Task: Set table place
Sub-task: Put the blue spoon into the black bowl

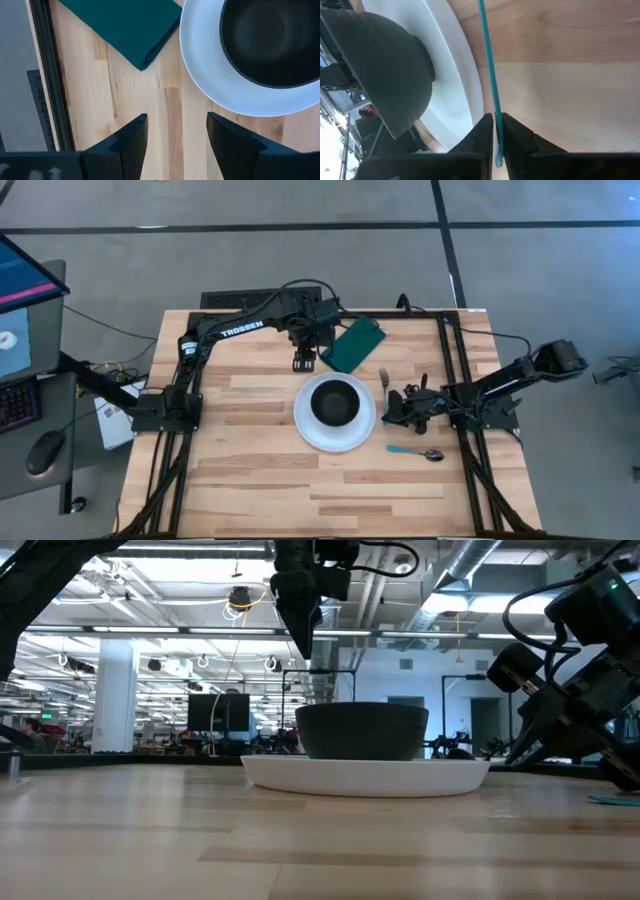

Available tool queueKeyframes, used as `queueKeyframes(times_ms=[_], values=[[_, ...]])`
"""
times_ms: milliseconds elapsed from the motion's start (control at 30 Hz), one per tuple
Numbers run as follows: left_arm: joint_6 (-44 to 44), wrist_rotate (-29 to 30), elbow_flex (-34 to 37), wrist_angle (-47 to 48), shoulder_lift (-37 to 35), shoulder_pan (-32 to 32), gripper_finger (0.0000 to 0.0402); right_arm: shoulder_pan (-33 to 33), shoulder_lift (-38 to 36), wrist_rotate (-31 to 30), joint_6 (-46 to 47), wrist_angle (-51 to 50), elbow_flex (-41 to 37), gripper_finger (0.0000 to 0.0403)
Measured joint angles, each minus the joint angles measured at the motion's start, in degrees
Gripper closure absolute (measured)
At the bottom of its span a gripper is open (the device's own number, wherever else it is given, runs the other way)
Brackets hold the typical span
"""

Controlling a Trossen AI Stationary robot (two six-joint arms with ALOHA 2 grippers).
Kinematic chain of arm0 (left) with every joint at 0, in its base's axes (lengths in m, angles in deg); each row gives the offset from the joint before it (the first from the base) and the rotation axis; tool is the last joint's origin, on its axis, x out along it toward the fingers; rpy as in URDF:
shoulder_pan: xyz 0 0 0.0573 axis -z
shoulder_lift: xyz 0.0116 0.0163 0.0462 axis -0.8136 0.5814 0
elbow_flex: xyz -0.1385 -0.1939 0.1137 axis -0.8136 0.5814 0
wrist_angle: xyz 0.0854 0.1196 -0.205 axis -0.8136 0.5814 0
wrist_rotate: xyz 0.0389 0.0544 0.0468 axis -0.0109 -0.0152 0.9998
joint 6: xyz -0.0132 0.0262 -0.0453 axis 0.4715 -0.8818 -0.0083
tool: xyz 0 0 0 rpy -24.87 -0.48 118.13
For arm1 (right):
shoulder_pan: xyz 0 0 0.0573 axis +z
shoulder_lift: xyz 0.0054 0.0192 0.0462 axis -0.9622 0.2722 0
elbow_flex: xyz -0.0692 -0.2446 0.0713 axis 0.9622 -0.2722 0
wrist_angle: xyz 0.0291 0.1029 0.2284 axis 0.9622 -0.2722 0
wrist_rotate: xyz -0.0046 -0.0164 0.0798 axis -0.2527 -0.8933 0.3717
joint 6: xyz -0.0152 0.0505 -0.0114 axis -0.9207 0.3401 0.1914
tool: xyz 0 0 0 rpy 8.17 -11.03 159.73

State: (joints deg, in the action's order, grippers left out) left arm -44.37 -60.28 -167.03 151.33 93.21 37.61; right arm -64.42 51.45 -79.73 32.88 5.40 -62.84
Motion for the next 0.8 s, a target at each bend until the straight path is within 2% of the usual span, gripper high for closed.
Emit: queueKeyframes(times_ms=[267, 800], values=[[0.04, 0.00, 0.00, 1.12, 0.00, 0.00, 0.0207, 0.00, 0.03, 0.12, 0.01, 0.02, 0.00, 0.0326], [0.08, 0.00, 0.00, 1.15, 0.00, -0.02, 0.0207, -0.22, 0.11, 3.16, 0.38, 0.07, 0.00, 0.0201]])
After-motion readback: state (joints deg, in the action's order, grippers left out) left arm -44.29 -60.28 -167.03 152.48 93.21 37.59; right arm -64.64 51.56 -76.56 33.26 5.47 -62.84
